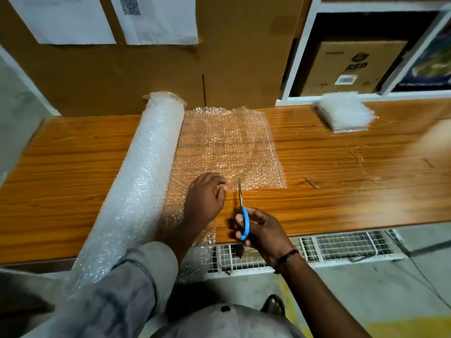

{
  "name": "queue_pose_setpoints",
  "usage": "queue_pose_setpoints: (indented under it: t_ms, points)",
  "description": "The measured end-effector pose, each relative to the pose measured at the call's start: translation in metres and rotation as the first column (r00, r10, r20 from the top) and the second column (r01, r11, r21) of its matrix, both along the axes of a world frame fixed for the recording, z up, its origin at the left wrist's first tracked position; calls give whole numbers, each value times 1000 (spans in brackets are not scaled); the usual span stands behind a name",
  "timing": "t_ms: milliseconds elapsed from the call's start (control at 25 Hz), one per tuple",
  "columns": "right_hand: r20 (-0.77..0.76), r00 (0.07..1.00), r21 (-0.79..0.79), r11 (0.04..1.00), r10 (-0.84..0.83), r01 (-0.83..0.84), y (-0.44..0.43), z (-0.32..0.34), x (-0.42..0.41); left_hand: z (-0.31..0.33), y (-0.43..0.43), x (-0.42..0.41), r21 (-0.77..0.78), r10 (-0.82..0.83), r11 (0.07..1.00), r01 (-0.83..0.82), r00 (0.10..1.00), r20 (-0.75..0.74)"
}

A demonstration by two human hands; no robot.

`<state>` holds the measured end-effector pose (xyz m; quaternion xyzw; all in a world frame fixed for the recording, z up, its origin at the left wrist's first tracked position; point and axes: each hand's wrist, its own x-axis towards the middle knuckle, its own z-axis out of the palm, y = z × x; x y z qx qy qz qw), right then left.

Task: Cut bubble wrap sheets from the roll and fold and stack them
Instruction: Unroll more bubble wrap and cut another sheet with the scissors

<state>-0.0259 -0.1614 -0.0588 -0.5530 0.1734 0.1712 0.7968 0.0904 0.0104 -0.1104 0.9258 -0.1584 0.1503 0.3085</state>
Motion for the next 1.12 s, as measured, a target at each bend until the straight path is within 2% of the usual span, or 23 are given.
queue_pose_setpoints:
  t_ms: [80,160,280,360,560,720,1120]
  points:
    - [-22,1000,-55,998,-20,18,10,3,-10,-1,4,2,-74,-26,997,24,999,-35]
    - [-23,999,-39,998,-48,47,17,2,-16,-1,4,1,-217,-42,976,22,995,-88]
    - [-18,998,-16,998,-66,66,25,3,-16,4,11,4,-454,1,887,-81,985,-173]
    - [-26,998,5,999,-53,53,29,6,-12,4,16,7,-514,22,848,-128,978,-208]
    - [42,999,-120,992,-34,38,40,19,-9,0,15,6,-407,-31,912,-43,984,-175]
    - [78,997,-219,975,-3,20,43,21,-14,-5,12,7,-238,-41,971,3,988,-152]
    - [63,998,-267,964,-6,22,34,11,3,3,7,4,-209,28,977,-49,994,-104]
